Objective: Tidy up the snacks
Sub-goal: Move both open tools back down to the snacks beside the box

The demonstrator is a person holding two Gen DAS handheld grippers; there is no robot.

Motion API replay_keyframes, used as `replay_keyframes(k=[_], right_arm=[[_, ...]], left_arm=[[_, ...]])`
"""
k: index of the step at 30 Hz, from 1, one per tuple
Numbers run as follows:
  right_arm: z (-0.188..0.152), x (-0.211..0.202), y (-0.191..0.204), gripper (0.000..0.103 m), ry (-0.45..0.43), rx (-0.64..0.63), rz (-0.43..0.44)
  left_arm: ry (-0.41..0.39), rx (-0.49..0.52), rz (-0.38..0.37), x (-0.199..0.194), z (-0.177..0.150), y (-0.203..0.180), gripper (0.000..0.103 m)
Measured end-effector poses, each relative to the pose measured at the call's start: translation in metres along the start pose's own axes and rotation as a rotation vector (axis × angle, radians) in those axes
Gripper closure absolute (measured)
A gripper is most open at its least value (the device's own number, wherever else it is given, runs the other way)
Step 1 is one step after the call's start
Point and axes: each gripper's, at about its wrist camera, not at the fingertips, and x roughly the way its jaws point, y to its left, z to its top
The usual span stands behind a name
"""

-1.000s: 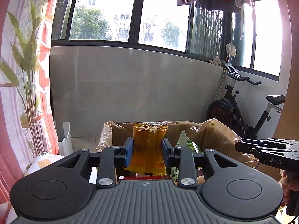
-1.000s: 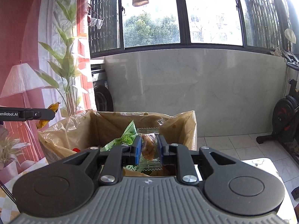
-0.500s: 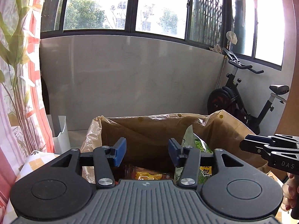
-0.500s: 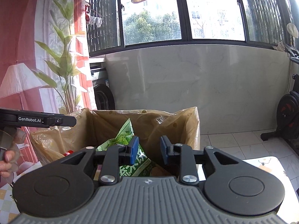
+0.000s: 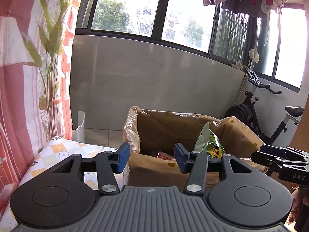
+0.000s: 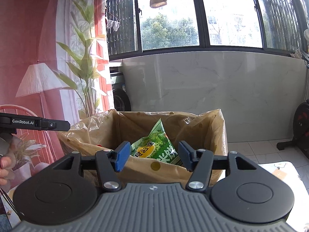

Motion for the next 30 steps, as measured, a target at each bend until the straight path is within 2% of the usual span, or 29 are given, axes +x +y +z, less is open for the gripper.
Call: replay_keyframes(k=[4,6,8,10,11,15,18,24,30], right_arm=[[-0.007,-0.013,0.003,0.024,-0.022,-0.004,0.009],[-0.011,-0.020,0.006,0.019,-0.044,-0.006,0.025],[-0.015,-0.025,0.008,0.017,-0.052,-0.015,0.036],[-0.018,-0.027,0.009,0.014,-0.049,-0.023,0.044],[-0.020,-0.027,0.010,0.012,-0.043,-0.029,0.050],[-0.028,-0.027,0.002,0.011,-0.038,0.007,0.022],[-0.040,-0.031,-0.008,0.011,-0.034,0.078,0.008],[-0.060,-0.039,-0.021,0.011,0.002,0.105,-0.026],[-0.086,-0.043,-0.033,0.011,0.110,0.111,-0.037]], left_arm=[[-0.004,-0.051,0.023,-0.018,-0.009,0.008,0.049],[-0.008,-0.063,0.029,-0.026,-0.014,0.011,0.045],[-0.007,-0.066,0.035,-0.029,-0.019,0.013,0.035],[0.003,-0.083,0.042,-0.028,-0.023,0.014,0.019],[0.008,-0.094,0.049,-0.028,-0.025,0.015,0.015],[0.063,-0.131,0.056,-0.019,-0.030,0.018,0.015],[0.116,-0.106,0.099,-0.013,-0.033,0.012,0.015],[0.137,-0.122,0.136,-0.011,-0.046,0.008,0.015],[0.184,-0.141,0.154,-0.016,-0.064,0.002,0.015]])
